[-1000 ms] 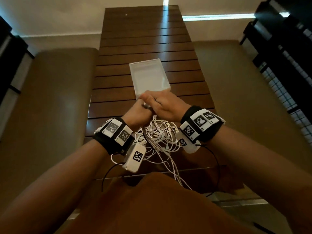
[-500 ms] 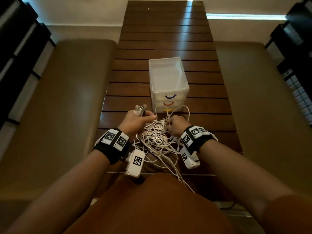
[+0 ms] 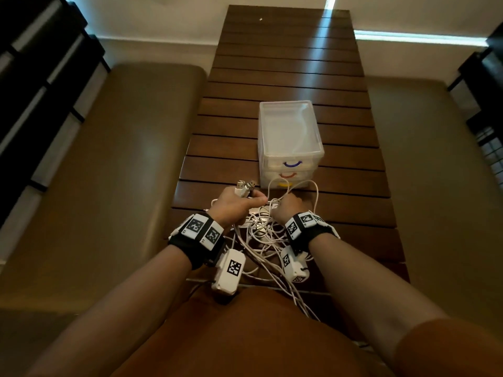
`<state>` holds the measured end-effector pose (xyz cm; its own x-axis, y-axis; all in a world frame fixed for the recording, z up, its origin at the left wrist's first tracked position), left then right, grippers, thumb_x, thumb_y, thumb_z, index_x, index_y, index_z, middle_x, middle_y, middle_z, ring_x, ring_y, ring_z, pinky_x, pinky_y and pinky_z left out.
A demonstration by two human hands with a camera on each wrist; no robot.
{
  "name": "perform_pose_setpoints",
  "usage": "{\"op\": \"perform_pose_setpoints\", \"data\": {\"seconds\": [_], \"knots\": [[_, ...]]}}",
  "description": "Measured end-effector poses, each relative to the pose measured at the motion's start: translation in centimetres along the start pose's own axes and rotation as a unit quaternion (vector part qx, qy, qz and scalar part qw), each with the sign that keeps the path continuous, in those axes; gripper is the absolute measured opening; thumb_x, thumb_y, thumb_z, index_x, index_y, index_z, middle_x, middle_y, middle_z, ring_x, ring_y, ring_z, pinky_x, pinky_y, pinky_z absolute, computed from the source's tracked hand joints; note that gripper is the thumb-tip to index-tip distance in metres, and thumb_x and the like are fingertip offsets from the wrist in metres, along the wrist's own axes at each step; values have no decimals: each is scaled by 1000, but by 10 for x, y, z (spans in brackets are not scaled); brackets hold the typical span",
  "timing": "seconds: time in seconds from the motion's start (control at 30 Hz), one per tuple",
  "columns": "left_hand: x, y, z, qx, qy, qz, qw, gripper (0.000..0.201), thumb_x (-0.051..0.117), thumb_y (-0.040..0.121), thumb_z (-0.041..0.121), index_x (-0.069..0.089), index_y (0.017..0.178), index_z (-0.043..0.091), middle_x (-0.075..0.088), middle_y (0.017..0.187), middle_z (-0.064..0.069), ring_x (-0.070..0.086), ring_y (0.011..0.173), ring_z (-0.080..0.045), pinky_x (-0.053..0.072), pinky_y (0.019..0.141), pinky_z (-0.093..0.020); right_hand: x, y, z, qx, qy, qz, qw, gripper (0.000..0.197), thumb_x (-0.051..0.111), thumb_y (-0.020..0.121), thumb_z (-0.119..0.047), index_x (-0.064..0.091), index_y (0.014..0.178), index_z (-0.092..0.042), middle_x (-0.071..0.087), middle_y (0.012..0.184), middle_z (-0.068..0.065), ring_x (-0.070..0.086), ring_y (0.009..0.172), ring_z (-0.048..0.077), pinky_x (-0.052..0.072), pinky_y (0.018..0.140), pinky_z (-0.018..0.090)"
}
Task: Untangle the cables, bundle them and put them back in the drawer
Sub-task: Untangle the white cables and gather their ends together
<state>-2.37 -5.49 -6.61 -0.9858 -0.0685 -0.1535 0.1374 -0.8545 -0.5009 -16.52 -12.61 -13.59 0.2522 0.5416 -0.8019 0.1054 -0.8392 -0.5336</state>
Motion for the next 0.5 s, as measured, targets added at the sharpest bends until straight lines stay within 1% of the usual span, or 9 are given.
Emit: {"op": "perform_pose_setpoints", "data": {"seconds": [0.07,0.13,0.17,0.2,0.27,0.33,0.4,0.43,0.5], "knots": [[2,2,0,-1,5,-3,1000,8,75,81,21,72,75,22,58,79,-11,47,59,-18,37,52,-27,-4,-4,1,3,0,15,1000,27,66,86,-32,63,98,-8,68,105,10,63,100,29,37,71,30],[4,5,-2,-4,-2,-8,1000,7,74,82,20,71,76,21,58,76,-9,46,56,-15,36,50,-26,-6,-6,2,8,1,18,1000,24,66,86,-30,62,98,-9,67,106,10,62,101,30,37,72,30],[4,6,-2,-9,-6,-10,1000,6,74,82,20,71,77,20,57,73,-7,44,52,-13,35,48,-25,-5,-7,2,12,16,12,1000,20,63,88,-28,61,96,-9,66,102,10,62,97,30,38,71,30],[5,7,-3,-17,-8,-14,1000,5,73,83,20,70,79,19,55,69,-4,42,48,-11,33,46,-25,-4,-8,2,15,38,4,999,17,61,89,-26,59,91,-10,65,93,9,62,90,30,40,70,30],[5,9,-7,-34,-11,-17,999,5,71,85,20,69,85,15,54,66,-1,41,46,-10,33,47,-25,1,-10,2,9,86,-12,996,17,58,89,-25,57,82,-10,58,75,7,57,74,29,46,65,33],[3,11,-11,-45,-13,-1,999,6,71,85,20,69,87,14,55,68,-3,41,46,-11,34,46,-24,4,-12,2,-32,129,-33,991,17,56,87,-22,59,74,-11,56,68,5,56,65,23,51,64,35],[2,13,-14,-41,-5,11,999,5,70,85,19,71,87,15,58,74,-8,43,48,-12,34,43,-23,0,-18,2,-91,165,-50,981,20,57,88,-19,61,69,-13,58,66,1,55,61,16,48,61,31],[3,13,-16,-40,1,12,999,5,69,86,19,71,87,15,60,78,-10,46,52,-15,35,43,-23,-4,-23,3,-118,178,-50,976,20,59,88,-20,63,70,-14,60,67,-1,55,61,14,47,61,31],[4,15,-18,-37,12,16,999,4,69,86,19,72,87,16,65,83,-11,52,59,-17,39,47,-24,-14,-32,5,-164,217,-42,961,17,63,87,-22,66,73,-12,63,71,0,56,65,14,49,66,33]]}}
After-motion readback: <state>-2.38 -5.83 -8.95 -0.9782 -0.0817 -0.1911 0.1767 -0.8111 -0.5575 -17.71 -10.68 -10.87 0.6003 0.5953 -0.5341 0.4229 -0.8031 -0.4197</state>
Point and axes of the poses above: each hand's wrist, its own y-axis towards the middle knuckle, its own x-axis out of the palm, z = x × y, the point moved 5 cm from there along y, towards the middle knuckle
